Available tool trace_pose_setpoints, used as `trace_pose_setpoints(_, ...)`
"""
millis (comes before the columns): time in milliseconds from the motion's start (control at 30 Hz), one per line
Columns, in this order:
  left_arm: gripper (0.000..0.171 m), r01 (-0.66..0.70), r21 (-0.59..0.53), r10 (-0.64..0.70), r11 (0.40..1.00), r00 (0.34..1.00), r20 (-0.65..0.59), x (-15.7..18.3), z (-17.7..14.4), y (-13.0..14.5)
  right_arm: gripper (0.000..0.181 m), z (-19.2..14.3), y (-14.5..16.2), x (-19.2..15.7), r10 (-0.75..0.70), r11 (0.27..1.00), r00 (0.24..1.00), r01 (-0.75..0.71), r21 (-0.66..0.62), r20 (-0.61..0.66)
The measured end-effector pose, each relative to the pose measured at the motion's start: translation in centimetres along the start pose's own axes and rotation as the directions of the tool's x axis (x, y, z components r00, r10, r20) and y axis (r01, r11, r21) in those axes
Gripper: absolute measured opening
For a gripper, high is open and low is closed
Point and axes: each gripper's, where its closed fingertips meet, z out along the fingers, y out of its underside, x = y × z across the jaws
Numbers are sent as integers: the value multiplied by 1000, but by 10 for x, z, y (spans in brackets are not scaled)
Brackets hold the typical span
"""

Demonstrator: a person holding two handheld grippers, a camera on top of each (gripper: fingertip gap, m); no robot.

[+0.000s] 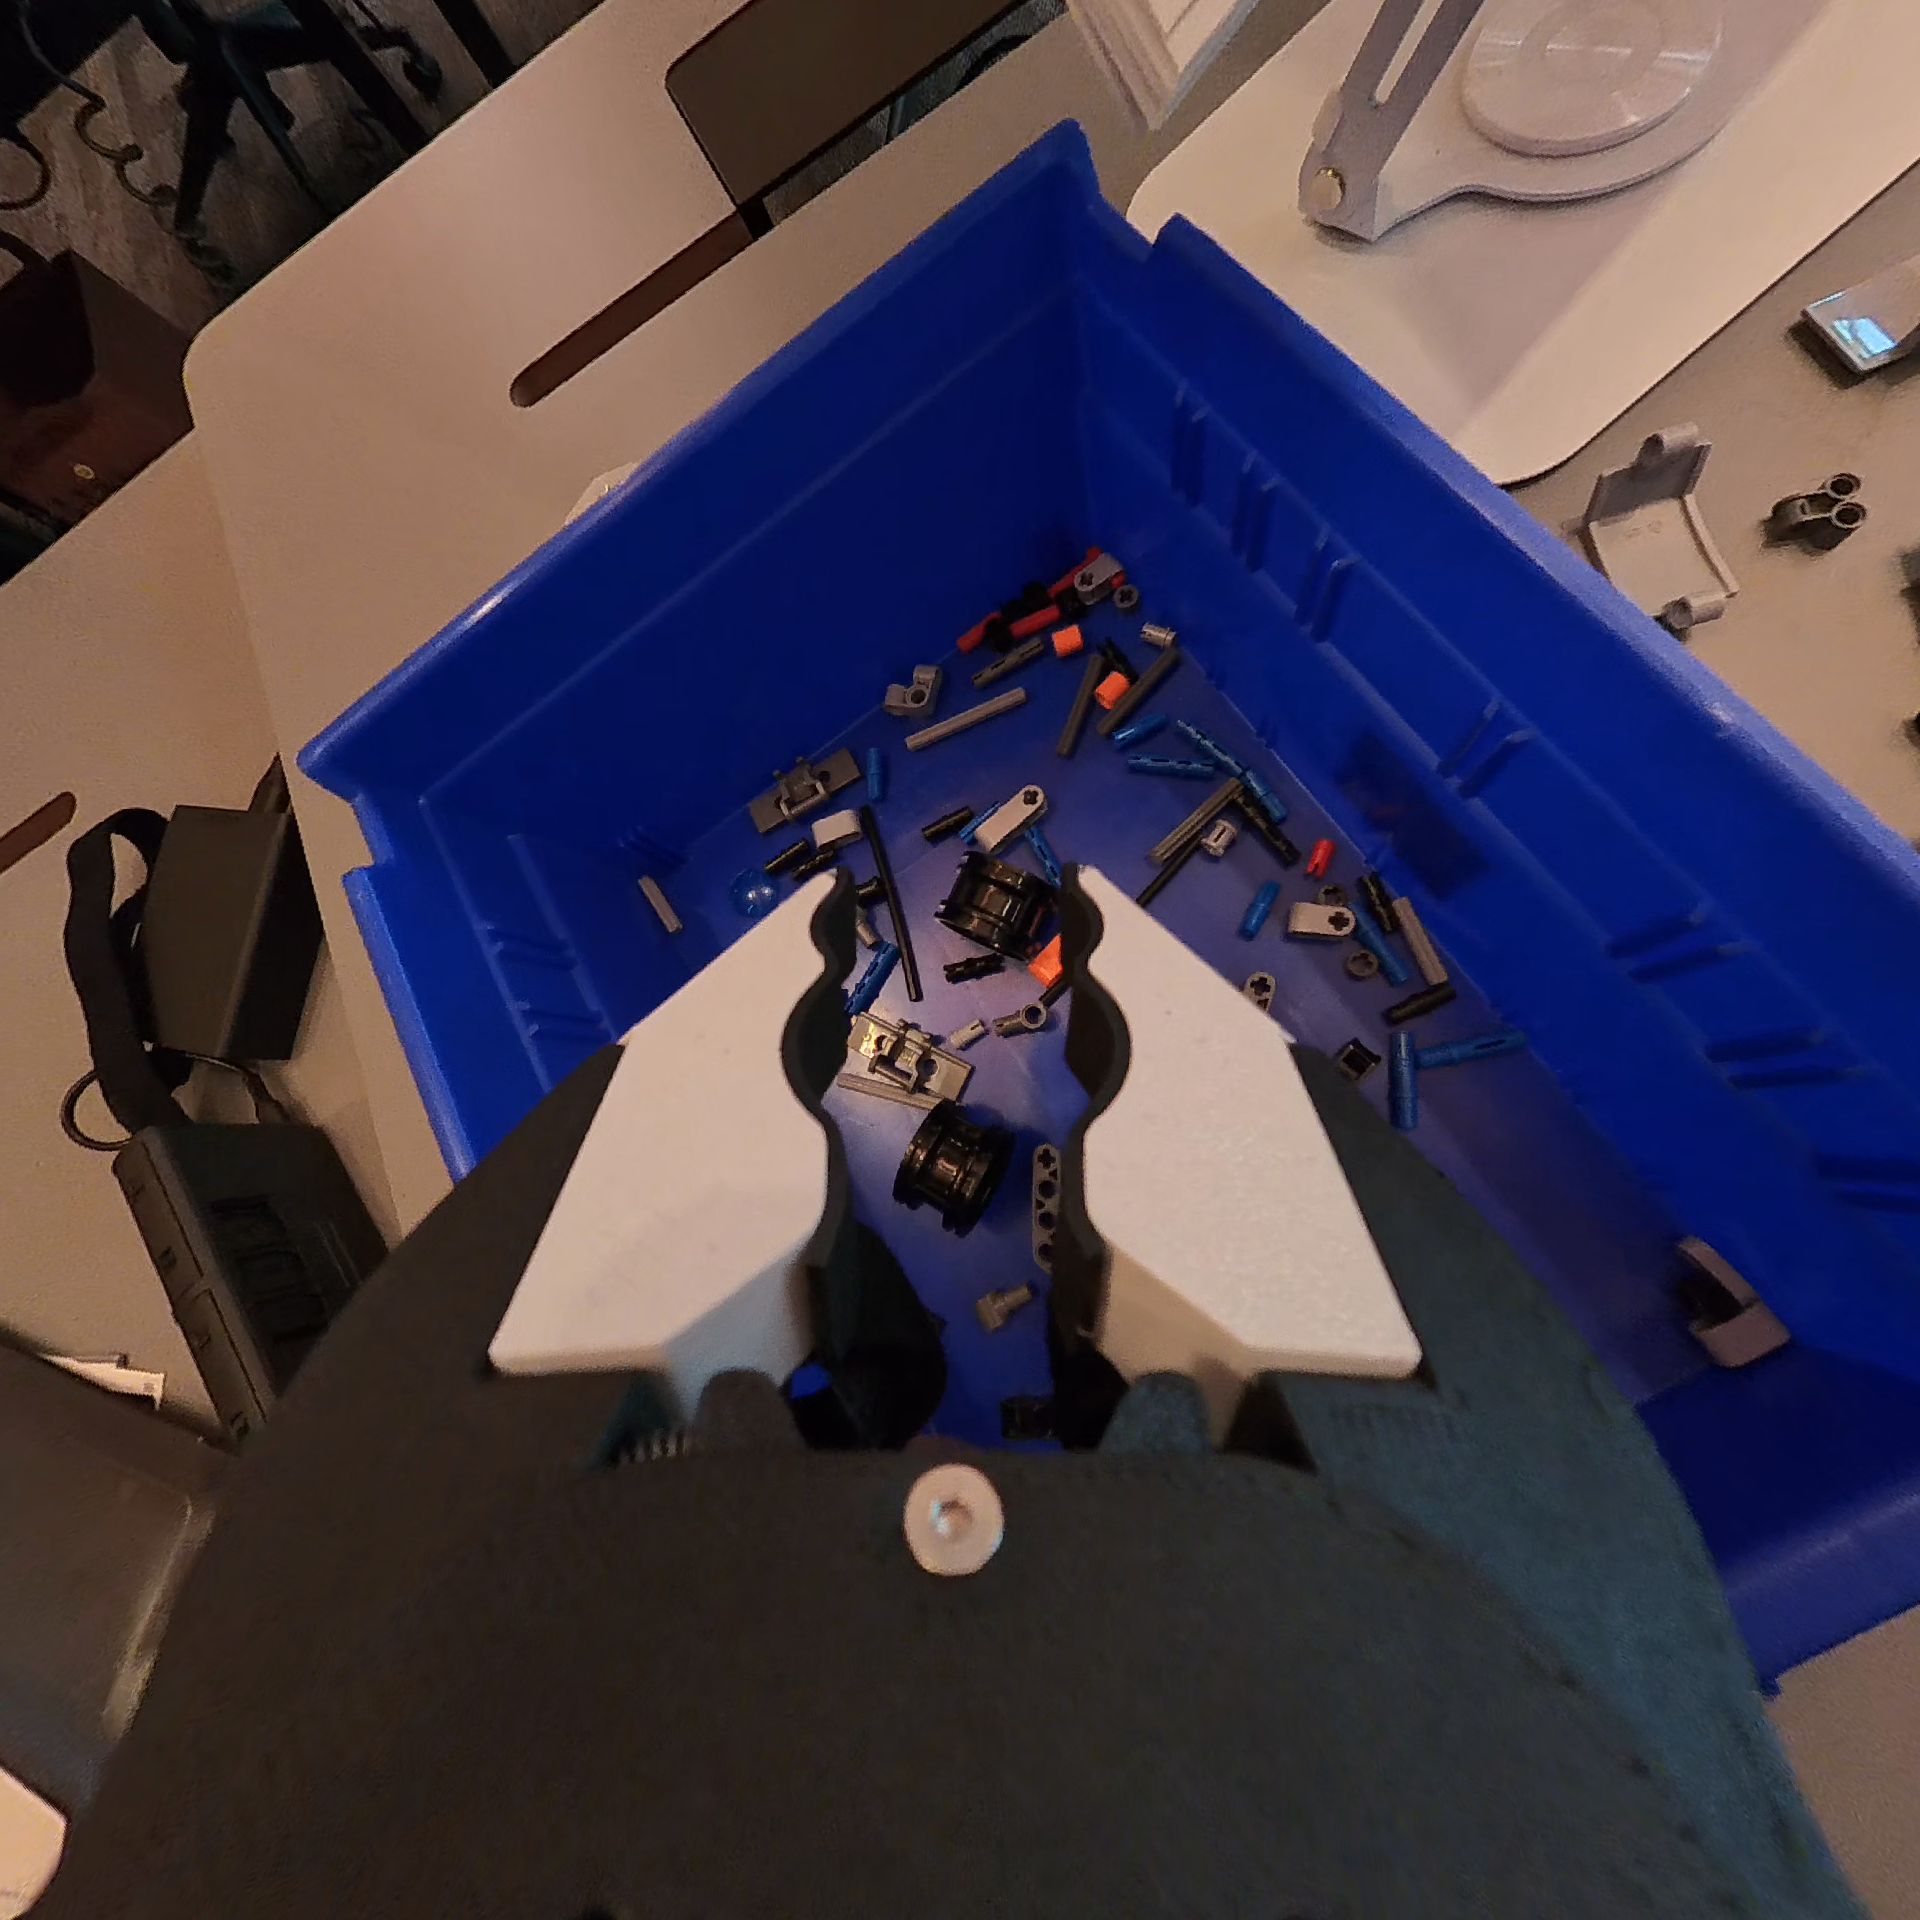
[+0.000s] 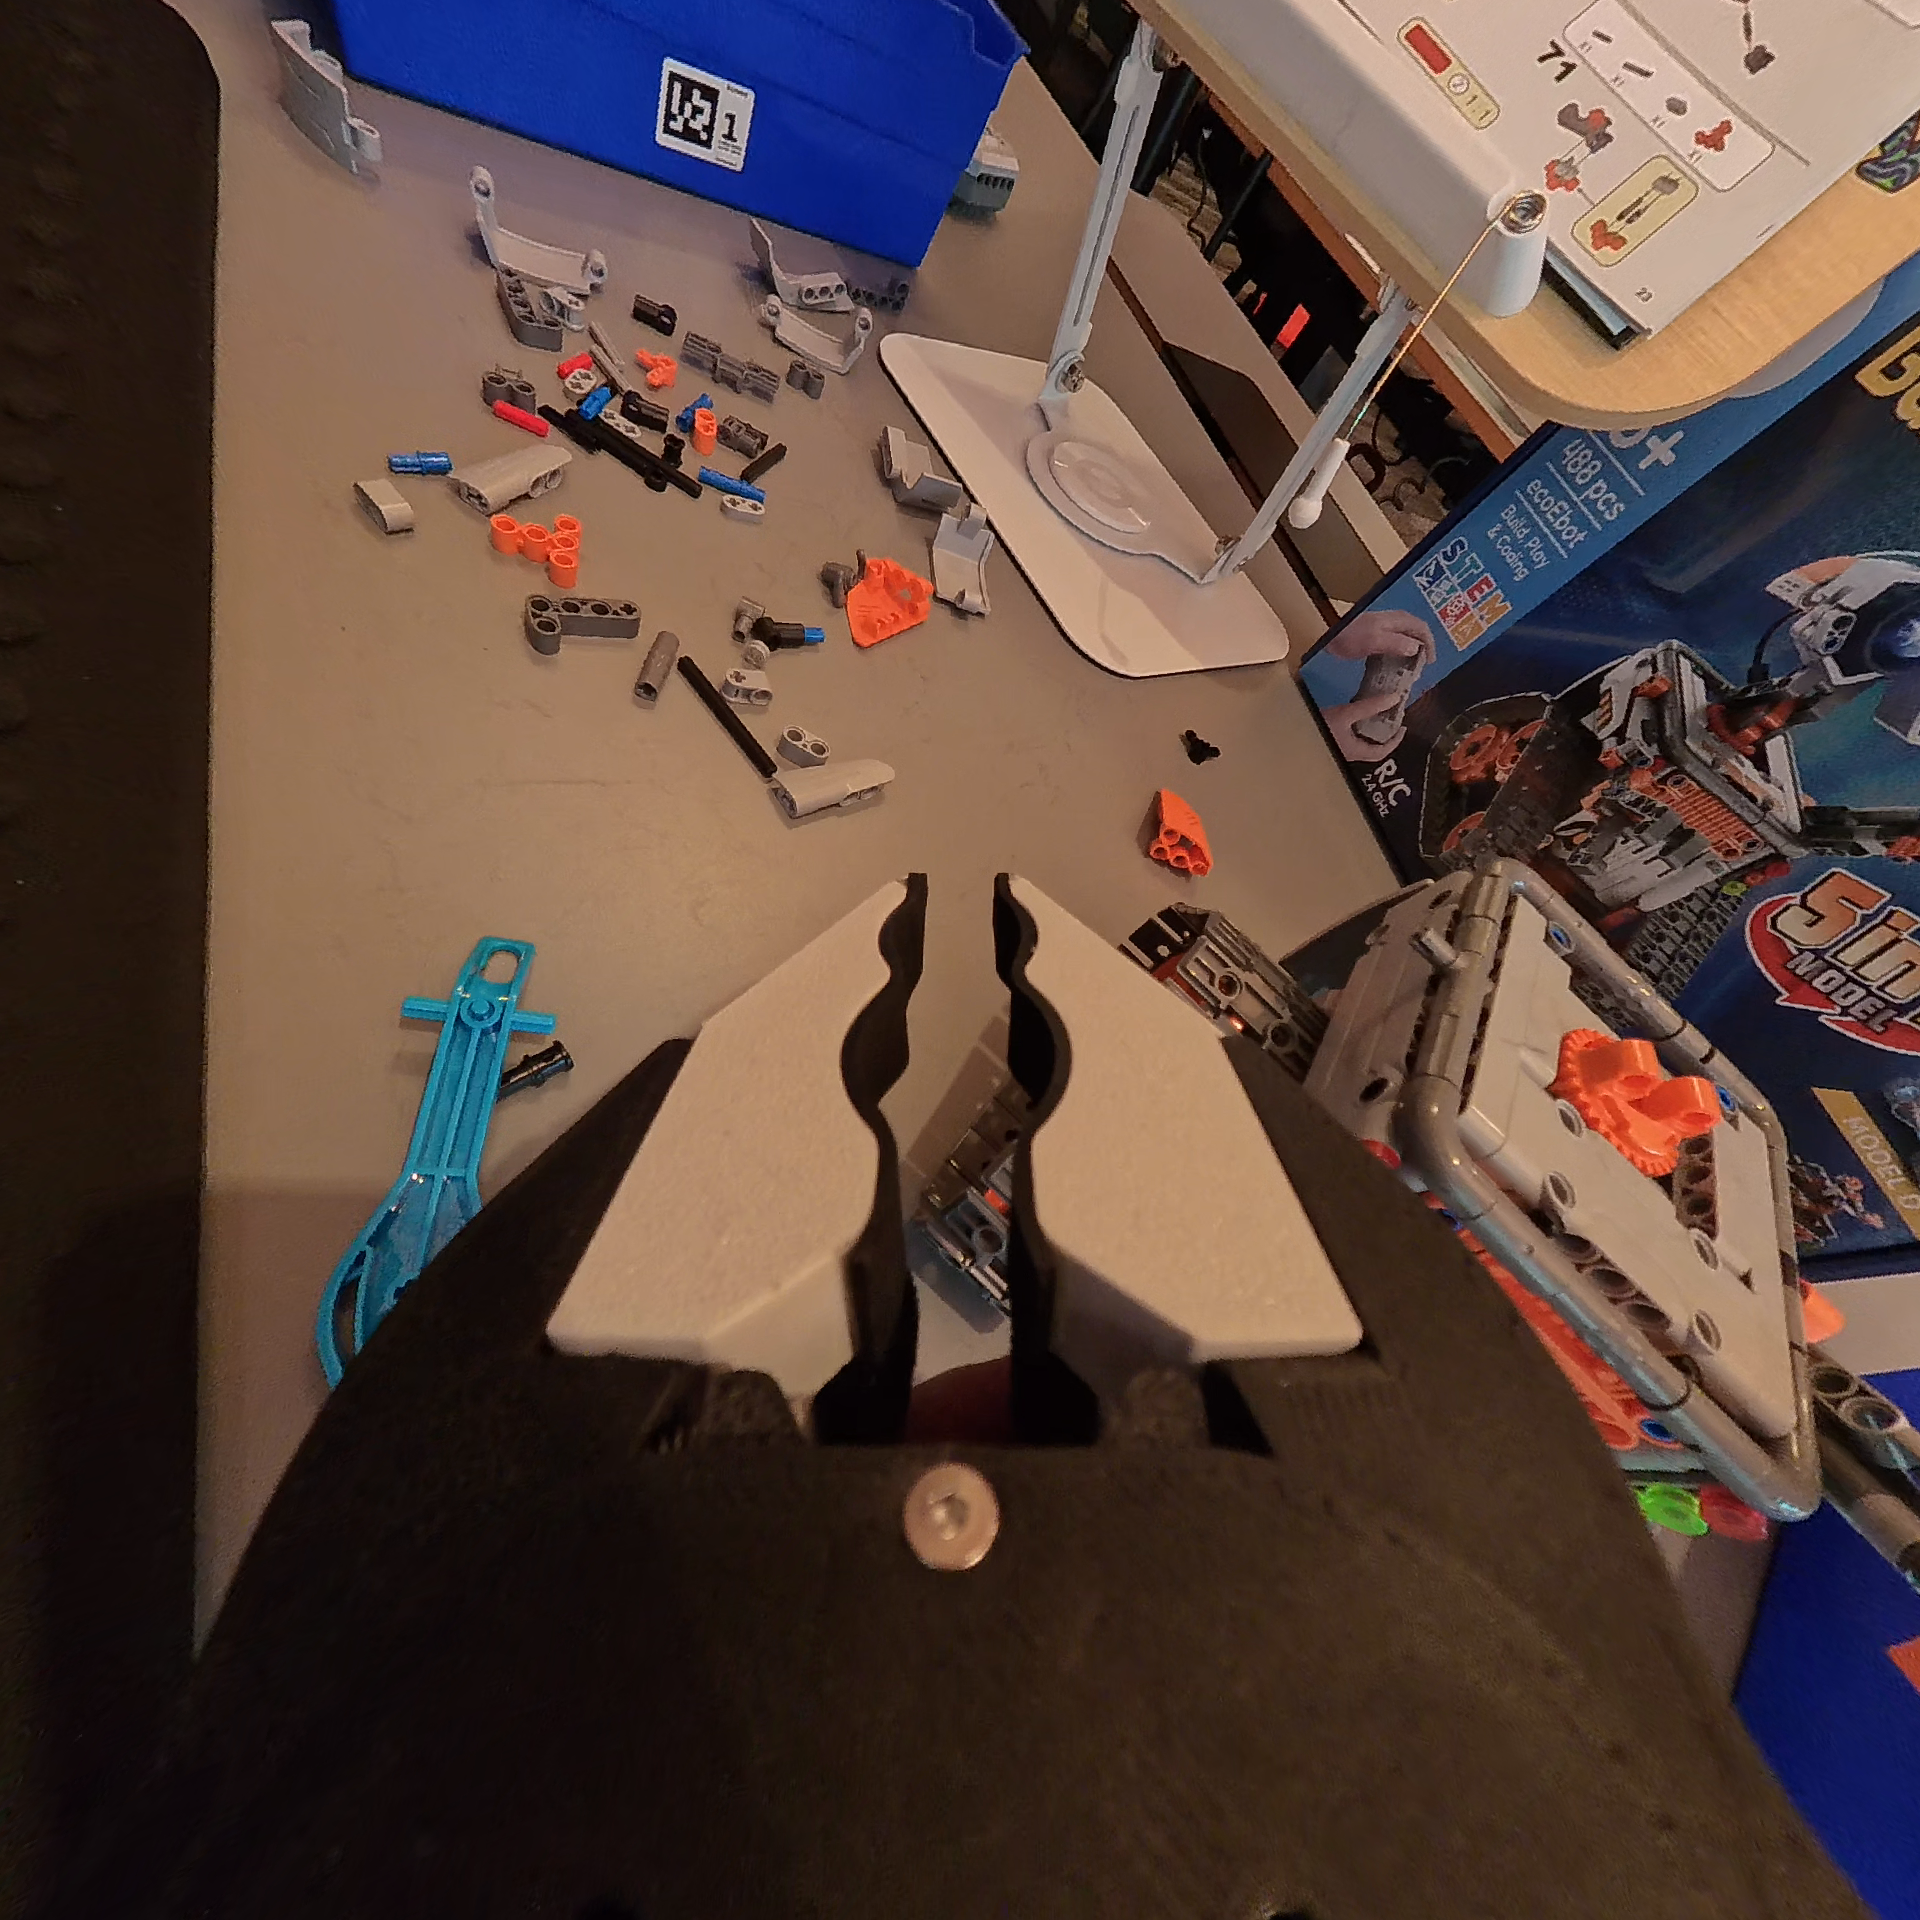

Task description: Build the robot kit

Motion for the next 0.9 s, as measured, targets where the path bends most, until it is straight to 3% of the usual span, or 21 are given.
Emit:
trace_pose_setpoints(500,40,13,-10,-13,1000,1000,26,-3,-6,4,11,-2,-3,-1,-11,1000,1000,11,10,-1)
trace_pose_setpoints(900,31,14,1,-14,1000,992,126,-15,-47,10,11,0,0,-1,-1,1000,1000,1,1,4)
